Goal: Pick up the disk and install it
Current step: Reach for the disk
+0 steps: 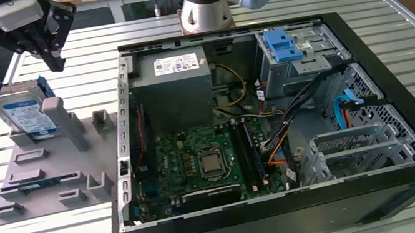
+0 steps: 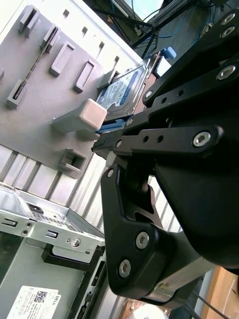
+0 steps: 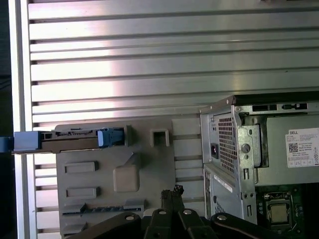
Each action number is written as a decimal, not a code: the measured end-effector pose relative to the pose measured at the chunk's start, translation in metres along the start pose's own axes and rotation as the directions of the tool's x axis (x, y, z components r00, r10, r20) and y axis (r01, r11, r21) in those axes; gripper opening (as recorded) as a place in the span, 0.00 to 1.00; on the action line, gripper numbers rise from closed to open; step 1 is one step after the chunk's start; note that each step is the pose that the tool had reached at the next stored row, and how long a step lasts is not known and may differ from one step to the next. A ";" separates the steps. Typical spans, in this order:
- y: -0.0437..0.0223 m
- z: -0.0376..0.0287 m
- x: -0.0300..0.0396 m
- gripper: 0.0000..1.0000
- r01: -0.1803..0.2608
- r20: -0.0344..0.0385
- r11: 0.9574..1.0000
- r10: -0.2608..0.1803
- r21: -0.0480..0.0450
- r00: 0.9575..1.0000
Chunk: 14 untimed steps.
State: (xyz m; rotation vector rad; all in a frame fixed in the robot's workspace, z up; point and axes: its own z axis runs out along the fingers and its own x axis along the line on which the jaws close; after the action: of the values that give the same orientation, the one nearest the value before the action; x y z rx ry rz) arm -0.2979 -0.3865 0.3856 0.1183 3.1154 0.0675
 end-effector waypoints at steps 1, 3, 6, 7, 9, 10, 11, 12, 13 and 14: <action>0.0000 0.0000 0.0006 0.11 0.000 0.000 1.000 0.000 0.000 1.000; 0.0000 0.0000 0.0017 0.11 0.000 0.000 1.000 0.000 0.000 1.000; 0.0000 0.0001 0.0035 0.11 0.000 0.000 1.000 0.000 0.000 1.000; 0.0000 0.0001 0.0040 0.11 0.000 0.000 1.000 0.000 0.000 1.000; 0.0001 0.0001 0.0052 0.11 0.000 0.000 1.000 0.000 0.000 1.000; 0.0001 0.0001 0.0058 0.11 0.000 0.000 1.000 0.000 0.000 1.000; 0.0001 0.0001 0.0065 0.11 0.000 0.000 1.000 0.000 0.000 1.000; 0.0001 0.0001 0.0071 0.11 0.000 0.000 1.000 0.000 0.000 1.000; 0.0001 0.0001 0.0077 0.11 0.000 0.000 1.000 0.000 0.000 1.000; 0.0001 0.0001 0.0083 0.11 0.000 0.000 1.000 0.000 0.000 1.000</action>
State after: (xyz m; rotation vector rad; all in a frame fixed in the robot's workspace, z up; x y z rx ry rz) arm -0.3061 -0.3857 0.3853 0.1182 3.1154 0.0676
